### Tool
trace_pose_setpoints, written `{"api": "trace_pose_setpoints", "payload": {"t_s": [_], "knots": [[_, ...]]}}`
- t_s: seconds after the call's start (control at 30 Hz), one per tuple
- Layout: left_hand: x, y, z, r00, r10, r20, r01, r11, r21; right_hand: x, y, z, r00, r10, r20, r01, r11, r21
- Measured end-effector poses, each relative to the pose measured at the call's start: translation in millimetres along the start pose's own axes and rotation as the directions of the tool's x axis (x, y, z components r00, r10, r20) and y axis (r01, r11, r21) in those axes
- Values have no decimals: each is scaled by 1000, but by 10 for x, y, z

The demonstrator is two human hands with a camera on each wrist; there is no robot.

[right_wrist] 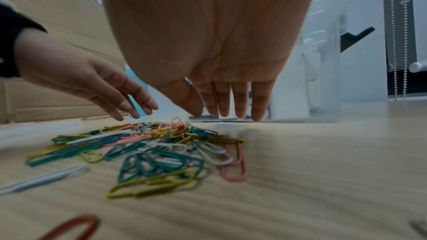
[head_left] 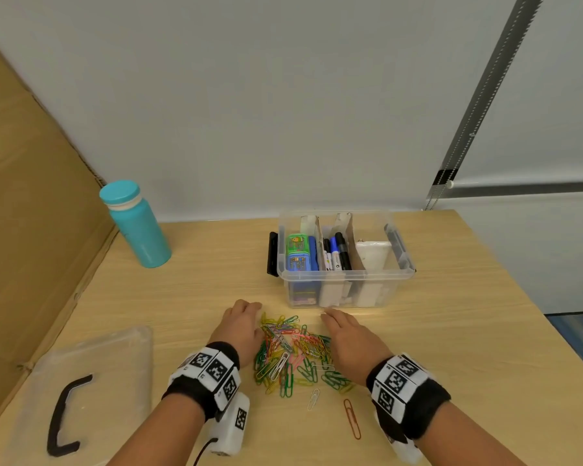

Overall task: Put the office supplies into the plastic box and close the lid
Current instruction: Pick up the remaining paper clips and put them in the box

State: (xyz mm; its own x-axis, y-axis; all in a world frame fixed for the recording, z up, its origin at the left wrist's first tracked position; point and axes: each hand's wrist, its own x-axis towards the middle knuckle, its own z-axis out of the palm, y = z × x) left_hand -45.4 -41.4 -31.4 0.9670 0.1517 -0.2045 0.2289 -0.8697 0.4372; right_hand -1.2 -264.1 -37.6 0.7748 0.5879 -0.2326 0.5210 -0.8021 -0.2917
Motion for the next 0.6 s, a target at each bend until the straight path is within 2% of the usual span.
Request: {"api": "trace_pose_setpoints", "payload": {"t_s": [0.07,0.13,0.23,0.3,0.4,0.53,0.6], "knots": [[44,56,34,997,-11,75,3,995,101,43,-18,3,999,0,36,0,1000,-19],[40,116,96,994,35,106,-51,987,150,39,-28,11,999,-12,49,13,1000,-24],[-20,168,183,976,153,153,-173,977,127,-75,-11,4,999,-51,18,50,999,21],[-79,149,180,971,178,157,-196,975,106,-208,31,-16,999,-49,6,48,996,75],[-165,58,104,970,150,190,-176,976,128,-431,134,-48,999,19,49,-25,992,127],[-278,-16,59,963,85,257,-140,969,202,-582,129,-7,958,145,248,-176,978,110],[-292,0,110,962,91,258,-144,971,192,-530,71,53,954,153,256,-195,969,148]]}}
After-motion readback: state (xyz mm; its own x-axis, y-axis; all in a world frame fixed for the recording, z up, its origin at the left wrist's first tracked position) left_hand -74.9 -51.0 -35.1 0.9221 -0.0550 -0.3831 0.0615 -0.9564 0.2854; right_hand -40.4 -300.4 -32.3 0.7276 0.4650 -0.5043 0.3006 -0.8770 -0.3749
